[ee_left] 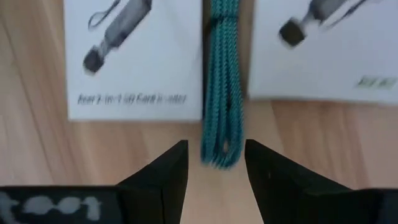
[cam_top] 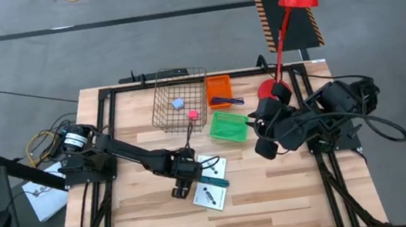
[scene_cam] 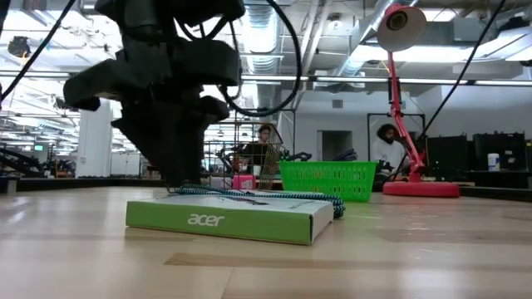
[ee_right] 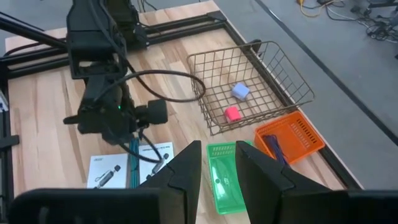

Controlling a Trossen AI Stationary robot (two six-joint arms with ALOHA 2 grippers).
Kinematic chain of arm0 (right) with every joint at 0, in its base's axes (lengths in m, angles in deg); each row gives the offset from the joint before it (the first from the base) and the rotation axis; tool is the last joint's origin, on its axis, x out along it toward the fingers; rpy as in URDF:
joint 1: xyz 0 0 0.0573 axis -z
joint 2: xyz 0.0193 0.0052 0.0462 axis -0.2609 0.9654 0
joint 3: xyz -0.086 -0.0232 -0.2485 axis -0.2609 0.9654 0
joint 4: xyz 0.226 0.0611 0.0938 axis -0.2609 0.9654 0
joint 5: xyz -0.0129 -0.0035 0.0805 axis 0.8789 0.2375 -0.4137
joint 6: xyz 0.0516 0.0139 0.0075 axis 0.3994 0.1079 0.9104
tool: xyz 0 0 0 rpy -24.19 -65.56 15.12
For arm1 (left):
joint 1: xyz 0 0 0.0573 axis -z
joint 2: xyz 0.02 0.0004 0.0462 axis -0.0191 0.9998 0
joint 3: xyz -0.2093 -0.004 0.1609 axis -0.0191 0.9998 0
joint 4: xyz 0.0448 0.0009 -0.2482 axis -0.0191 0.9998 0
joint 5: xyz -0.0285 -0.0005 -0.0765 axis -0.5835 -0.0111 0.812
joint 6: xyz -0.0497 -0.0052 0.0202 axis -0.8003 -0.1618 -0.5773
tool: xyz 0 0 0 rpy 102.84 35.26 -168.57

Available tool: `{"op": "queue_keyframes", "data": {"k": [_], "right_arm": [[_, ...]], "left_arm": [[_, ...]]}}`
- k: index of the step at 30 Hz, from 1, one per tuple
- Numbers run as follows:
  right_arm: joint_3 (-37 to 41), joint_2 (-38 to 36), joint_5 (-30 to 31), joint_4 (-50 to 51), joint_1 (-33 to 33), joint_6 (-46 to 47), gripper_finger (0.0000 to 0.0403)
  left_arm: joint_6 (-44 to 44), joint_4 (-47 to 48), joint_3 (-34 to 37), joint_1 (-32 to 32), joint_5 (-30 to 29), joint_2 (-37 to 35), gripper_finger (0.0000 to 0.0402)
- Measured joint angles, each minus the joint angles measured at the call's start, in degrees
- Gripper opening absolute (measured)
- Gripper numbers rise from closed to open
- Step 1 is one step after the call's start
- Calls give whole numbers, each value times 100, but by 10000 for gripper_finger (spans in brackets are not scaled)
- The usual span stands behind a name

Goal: Pick and place items into bin
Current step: Put the blue charger cable into the orange basket

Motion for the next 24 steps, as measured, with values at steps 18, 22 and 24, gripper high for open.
{"op": "queue_keyframes", "data": {"k": [18,22,24], "right_arm": [[-2,2,-22,0,-46,0,91],[-2,2,-22,0,-46,-4,91],[-2,2,-22,0,-46,-7,91]], "left_arm": [[-95,146,-168,-65,155,520,147],[-89,262,-279,-55,172,546,125],[-82,336,-332,-55,177,558,107]]}}
